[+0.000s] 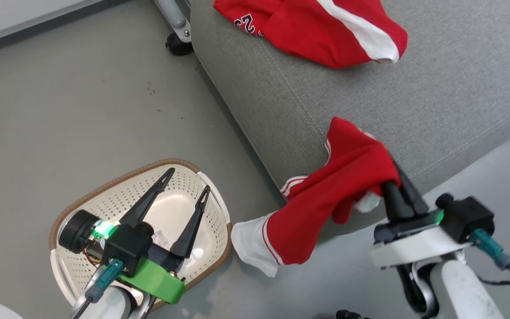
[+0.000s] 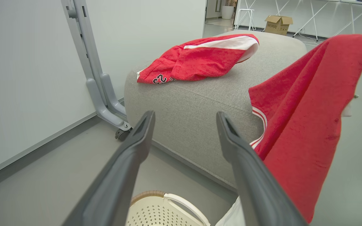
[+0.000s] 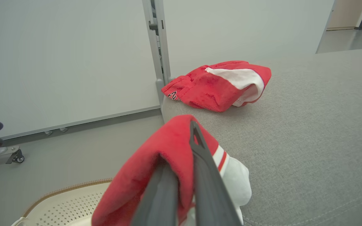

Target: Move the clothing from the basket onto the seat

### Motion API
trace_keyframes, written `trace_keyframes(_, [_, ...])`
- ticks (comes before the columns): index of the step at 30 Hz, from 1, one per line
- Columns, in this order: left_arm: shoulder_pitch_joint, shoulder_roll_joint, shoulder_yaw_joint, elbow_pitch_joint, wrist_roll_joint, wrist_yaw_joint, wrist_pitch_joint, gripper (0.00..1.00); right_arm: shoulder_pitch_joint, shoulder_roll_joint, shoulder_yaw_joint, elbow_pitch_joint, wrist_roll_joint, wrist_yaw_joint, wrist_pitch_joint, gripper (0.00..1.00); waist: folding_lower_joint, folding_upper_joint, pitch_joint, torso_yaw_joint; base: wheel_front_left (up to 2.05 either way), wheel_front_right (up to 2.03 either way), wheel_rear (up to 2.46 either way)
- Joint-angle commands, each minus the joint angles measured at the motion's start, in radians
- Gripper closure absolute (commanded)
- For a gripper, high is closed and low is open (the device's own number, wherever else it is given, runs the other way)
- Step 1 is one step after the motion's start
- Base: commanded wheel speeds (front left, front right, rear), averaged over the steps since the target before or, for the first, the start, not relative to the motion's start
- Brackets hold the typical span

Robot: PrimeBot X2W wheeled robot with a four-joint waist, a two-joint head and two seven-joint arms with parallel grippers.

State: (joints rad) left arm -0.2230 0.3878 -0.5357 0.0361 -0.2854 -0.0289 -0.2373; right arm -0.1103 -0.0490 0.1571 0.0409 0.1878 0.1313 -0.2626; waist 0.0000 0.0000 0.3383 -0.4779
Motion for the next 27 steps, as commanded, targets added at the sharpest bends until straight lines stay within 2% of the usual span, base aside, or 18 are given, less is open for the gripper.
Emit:
trace_keyframes(1, [-0.018,0.009,-0.007,-0.011,0.014,-0.009,0.006,0.0,-0.047,-0.002,-0.02,-0.017,0.002,-0.001,-0.003,1.0,0.0,0.0,0.051,0.014,0.0,0.0,0.0])
trace_keyframes(6, [-0.055,0.037,-0.035,-0.078,0.031,-0.035,0.044,0.0,-0.266,-0.002,-0.147,-0.067,-0.006,-0.001,-0.003,1.0,0.0,0.0,0.167,0.055,0.0,0.0,0.0])
trace_keyframes(10, [-0.093,0.058,-0.049,-0.129,0.04,-0.054,0.068,0.0,-0.502,-0.002,-0.27,-0.077,-0.059,-0.001,-0.003,1.0,0.0,0.0,0.277,0.096,0.0,0.0,0.0])
trace_keyframes(12, [-0.121,0.067,-0.055,-0.153,0.046,-0.062,0.074,0.0,-0.631,-0.002,-0.326,-0.075,-0.124,-0.001,-0.003,1.0,0.0,0.0,0.333,0.121,0.0,0.0,0.0])
trace_keyframes(17, [-0.195,0.082,-0.077,-0.18,0.062,-0.081,0.067,0.0,-0.898,-0.088,-0.45,0.026,-0.201,-0.001,0.029,1.0,0.0,0.0,0.439,0.201,0.0,0.0,0.0])
trace_keyframes(21, [-0.23,0.081,-0.086,-0.172,0.058,-0.085,0.05,0.0,-0.991,-0.136,-0.524,0.127,-0.253,-0.001,0.059,1.0,0.0,0.0,0.491,0.249,0.0,0.0,0.0])
trace_keyframes(27, [-0.253,0.074,-0.09,-0.141,0.049,-0.089,0.022,0.0,-0.97,-0.147,-0.666,0.303,-0.349,-0.001,0.057,1.0,0.0,0.0,0.516,0.289,0.0,0.0,0.0])
